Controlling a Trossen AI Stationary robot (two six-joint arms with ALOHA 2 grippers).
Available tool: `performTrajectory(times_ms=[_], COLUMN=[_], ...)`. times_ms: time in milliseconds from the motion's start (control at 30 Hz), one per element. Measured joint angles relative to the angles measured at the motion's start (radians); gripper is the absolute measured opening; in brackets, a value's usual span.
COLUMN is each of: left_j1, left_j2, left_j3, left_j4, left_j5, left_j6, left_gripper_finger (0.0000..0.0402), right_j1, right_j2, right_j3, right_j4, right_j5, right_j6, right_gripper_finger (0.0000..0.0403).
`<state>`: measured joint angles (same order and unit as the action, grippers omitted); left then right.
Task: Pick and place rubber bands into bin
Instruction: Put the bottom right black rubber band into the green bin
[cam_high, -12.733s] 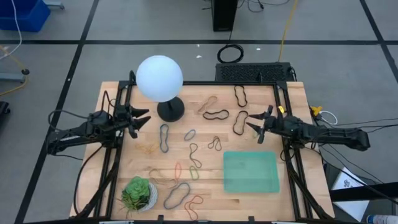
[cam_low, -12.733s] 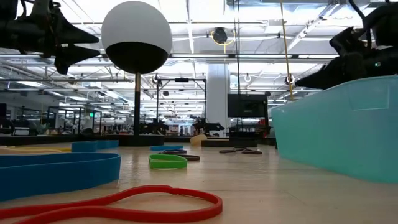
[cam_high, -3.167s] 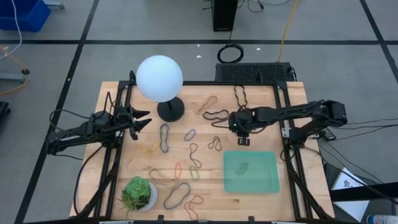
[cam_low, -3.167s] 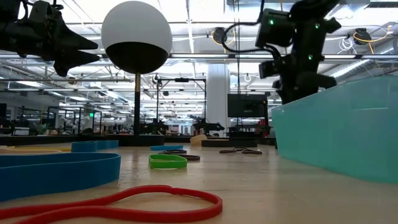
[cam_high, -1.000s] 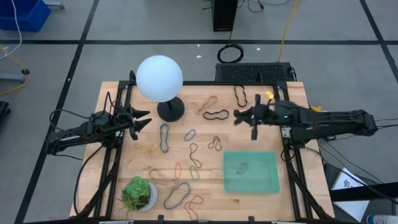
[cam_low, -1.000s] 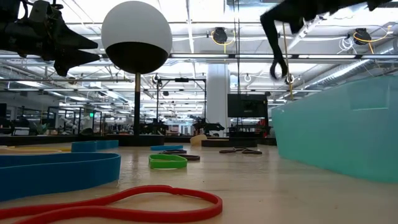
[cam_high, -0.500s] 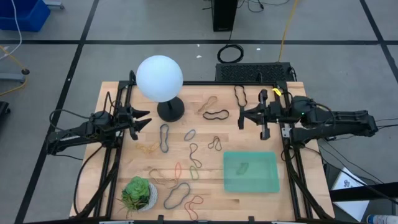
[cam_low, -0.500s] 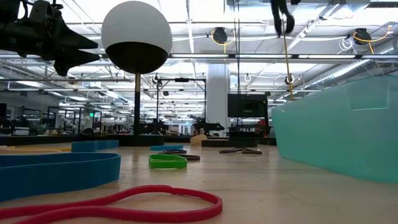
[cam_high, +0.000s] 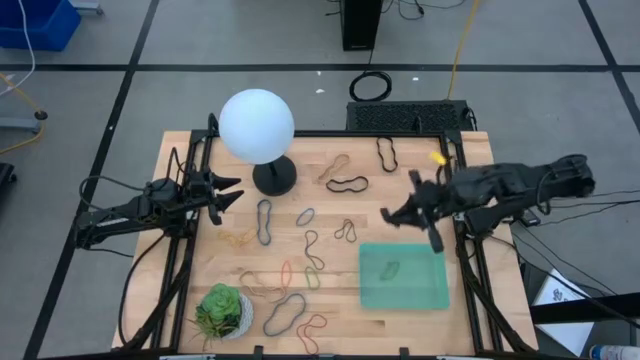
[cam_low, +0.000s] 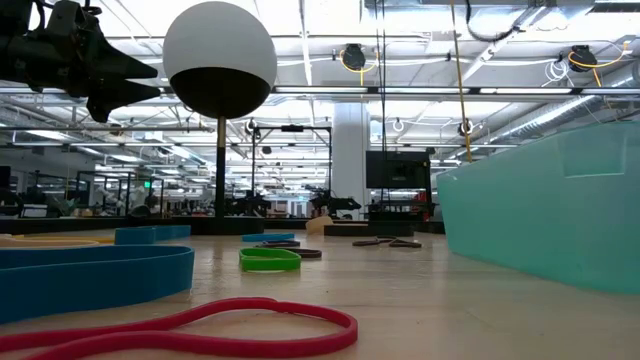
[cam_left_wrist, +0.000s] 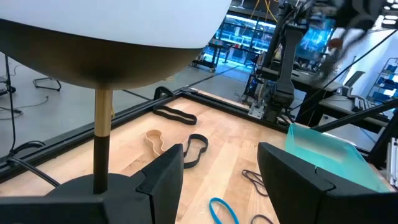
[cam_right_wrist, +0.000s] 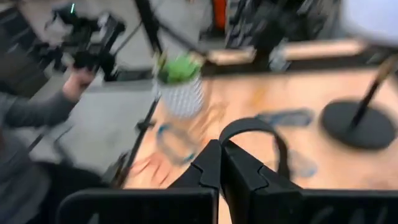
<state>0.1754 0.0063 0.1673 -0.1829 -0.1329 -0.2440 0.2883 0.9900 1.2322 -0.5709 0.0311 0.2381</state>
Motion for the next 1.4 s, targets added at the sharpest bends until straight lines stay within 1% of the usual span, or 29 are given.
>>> performTrajectory(times_ms=[200,400,533,700,800,1167,1300,1400], left_j1=[0.000,0.000,0.000,0.000,0.000,0.000,0.000,0.000], left_j2=[0.000,0.000,0.000,0.000,0.000,0.000,0.000,0.000], left_j3=[0.000,0.000,0.000,0.000,0.000,0.000,0.000,0.000], left_j4=[0.000,0.000,0.000,0.000,0.000,-0.002,-0.002,-0.001], left_j5=[0.000,0.000,0.000,0.000,0.000,0.000,0.001,0.001], left_j6=[0.000,0.000,0.001,0.001,0.001,0.001,0.001,0.001], left_gripper_finger=[0.0212,0.0212,0.0212,0.0212,0.0212,0.0212,0.0212,0.0212], right_j1=[0.133,0.245,0.277,0.283,0.283,0.281,0.281,0.276], right_j2=[0.099,0.203,0.287,0.404,0.468,0.662,0.715,0.733], right_j3=[0.017,0.017,0.017,0.016,0.016,0.016,0.014,-0.013], right_j4=[-0.142,-0.256,-0.336,-0.445,-0.474,-0.451,-0.438,-0.383], right_j5=[0.056,0.154,0.158,0.155,0.154,0.151,0.137,0.122], right_j6=[0.174,0.319,0.433,0.550,0.564,0.554,0.554,0.551], right_gripper_finger=[0.0000,0.0000,0.0000,0.0000,0.0000,0.0000,0.0000,0.0000])
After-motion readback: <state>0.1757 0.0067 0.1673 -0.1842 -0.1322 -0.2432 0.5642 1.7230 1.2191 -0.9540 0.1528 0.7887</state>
